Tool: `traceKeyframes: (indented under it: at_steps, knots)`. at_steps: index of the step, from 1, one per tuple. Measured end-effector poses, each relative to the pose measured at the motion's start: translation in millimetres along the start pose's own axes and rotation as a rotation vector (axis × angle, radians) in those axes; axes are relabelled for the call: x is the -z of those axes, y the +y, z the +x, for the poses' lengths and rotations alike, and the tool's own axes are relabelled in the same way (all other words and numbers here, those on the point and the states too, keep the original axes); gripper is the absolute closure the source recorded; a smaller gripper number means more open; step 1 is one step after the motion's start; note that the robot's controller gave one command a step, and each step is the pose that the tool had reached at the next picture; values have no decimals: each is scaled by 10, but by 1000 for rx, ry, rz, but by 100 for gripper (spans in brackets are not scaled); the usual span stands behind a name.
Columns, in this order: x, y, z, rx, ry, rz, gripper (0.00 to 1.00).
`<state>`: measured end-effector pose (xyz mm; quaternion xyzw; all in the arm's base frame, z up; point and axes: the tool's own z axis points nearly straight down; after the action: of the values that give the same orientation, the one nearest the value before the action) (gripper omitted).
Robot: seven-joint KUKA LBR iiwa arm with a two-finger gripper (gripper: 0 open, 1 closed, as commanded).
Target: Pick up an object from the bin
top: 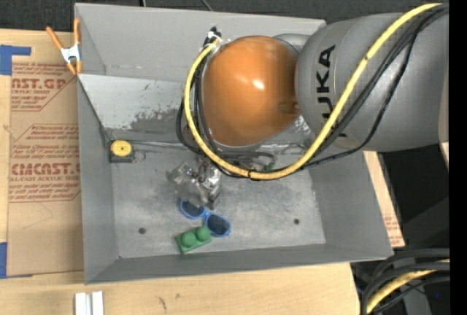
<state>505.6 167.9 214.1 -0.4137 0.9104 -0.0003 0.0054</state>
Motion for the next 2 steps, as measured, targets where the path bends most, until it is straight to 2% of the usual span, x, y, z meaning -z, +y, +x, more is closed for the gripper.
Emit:
traceKeyframes:
  at_steps: [1, 2]
  knots:
    - [-535, 188, 37, -187, 11, -7, 100]
    - [-791, -576, 617, -11, 12, -5, 100]
